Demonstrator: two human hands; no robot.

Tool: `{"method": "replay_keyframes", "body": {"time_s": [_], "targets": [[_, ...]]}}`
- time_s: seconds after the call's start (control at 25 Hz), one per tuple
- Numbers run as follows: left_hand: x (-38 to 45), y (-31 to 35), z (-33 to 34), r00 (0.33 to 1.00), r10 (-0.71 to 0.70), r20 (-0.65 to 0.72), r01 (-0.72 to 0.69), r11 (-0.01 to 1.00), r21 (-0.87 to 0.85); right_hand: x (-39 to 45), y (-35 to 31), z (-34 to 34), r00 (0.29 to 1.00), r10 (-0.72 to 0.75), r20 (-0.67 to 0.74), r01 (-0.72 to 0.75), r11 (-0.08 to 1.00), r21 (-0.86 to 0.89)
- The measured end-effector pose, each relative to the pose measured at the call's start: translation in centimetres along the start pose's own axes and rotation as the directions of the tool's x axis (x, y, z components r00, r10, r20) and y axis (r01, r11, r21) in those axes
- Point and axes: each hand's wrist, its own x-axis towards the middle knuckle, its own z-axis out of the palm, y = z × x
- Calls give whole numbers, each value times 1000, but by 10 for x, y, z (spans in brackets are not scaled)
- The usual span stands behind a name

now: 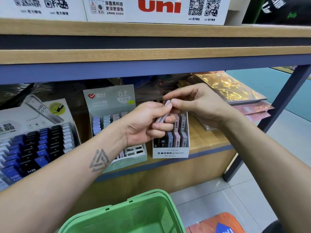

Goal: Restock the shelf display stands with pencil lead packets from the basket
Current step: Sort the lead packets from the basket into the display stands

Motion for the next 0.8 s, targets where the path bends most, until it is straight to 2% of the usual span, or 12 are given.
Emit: {"method": "replay_keyframes", "body": {"time_s": [0.12,0.2,0.28,0.36,0.44,0.64,0.8], "targets": [[5,1,2,994,-19,108,35,990,-139,-5,2,-12,1000,-2,7,1,995,104],[12,2,5,991,-9,137,36,980,-197,-5,2,-15,997,-43,-57,46,997,61],[22,4,9,996,-2,85,15,989,-150,-5,1,-19,982,-85,-166,84,996,-12],[30,7,9,1000,19,-12,-19,999,32,-6,1,-24,967,-93,-236,81,995,-57],[34,9,9,997,28,-69,-16,987,160,-9,3,-28,966,-74,-249,61,996,-60],[43,6,9,997,37,-73,-34,998,48,-11,5,-29,966,-45,-256,48,999,6],[50,12,7,995,-99,5,99,995,-27,-12,-3,-36,968,-32,-248,22,999,-44]]}}
